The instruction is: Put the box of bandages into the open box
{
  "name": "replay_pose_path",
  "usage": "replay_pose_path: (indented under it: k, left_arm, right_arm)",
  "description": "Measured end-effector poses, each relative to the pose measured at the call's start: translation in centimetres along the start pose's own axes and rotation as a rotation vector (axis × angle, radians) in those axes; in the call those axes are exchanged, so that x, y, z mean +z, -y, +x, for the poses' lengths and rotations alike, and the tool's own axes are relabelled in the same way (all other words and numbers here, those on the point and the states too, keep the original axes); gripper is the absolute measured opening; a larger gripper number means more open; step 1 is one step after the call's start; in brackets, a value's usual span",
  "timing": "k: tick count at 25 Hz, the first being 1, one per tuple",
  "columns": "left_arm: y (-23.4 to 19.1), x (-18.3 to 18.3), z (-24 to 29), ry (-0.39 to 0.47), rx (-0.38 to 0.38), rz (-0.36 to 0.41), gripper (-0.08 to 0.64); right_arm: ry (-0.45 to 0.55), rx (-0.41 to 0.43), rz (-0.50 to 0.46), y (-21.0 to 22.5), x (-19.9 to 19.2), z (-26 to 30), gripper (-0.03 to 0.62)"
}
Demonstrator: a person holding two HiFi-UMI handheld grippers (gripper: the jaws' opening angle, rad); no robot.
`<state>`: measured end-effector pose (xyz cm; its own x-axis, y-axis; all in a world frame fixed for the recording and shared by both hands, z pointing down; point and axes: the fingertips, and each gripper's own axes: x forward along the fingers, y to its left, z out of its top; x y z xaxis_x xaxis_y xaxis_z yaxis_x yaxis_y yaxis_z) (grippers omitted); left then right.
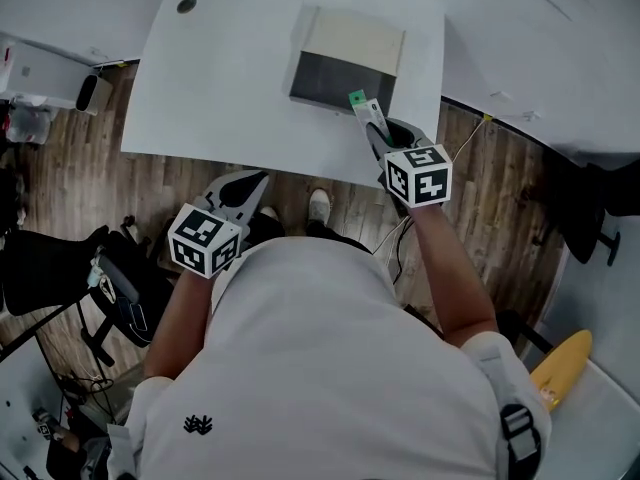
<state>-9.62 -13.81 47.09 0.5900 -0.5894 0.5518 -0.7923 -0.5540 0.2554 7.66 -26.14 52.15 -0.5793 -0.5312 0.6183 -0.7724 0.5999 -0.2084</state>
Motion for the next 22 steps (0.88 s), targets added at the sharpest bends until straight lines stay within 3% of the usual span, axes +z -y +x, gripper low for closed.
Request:
replay_pose_path:
  k: [22]
  left_arm:
    - [-9.7, 2.5, -2.3, 0.004, -0.032, 0.028, 0.006]
  right_arm:
    - [-0.103, -0.116, -0.064, 1.0, 4.1, 12.0, 0.091]
